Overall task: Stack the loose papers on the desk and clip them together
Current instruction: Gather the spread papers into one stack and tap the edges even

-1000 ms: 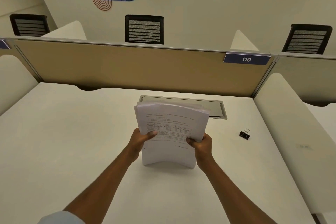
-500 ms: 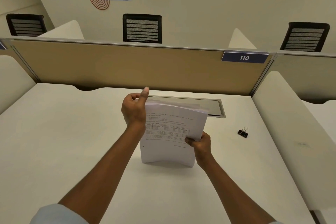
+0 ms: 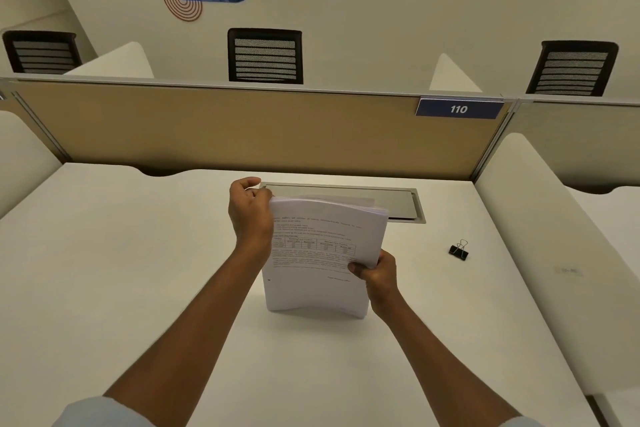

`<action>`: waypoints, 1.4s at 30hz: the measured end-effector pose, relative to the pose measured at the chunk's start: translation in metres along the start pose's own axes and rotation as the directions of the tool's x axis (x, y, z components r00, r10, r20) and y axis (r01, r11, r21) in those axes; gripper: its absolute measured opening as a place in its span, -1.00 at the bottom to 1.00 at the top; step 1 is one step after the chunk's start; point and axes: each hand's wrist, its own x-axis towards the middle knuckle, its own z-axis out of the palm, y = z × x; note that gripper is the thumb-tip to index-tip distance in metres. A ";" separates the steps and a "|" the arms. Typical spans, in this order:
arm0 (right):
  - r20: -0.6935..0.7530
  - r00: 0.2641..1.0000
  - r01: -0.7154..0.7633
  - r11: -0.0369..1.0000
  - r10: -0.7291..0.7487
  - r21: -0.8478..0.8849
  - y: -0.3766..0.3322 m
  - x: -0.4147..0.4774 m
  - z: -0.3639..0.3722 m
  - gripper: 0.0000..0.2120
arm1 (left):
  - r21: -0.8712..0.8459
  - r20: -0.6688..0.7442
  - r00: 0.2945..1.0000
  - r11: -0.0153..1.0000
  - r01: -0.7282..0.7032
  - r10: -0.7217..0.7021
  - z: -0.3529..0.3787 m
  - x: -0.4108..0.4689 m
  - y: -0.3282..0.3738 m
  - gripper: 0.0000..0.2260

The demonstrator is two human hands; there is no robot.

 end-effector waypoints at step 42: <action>-0.036 0.998 -0.046 0.998 0.044 -0.043 0.003 -0.010 -0.001 -0.74 | -0.047 0.551 0.829 0.988 0.145 -0.095 -0.038 -0.020 -0.087 -0.69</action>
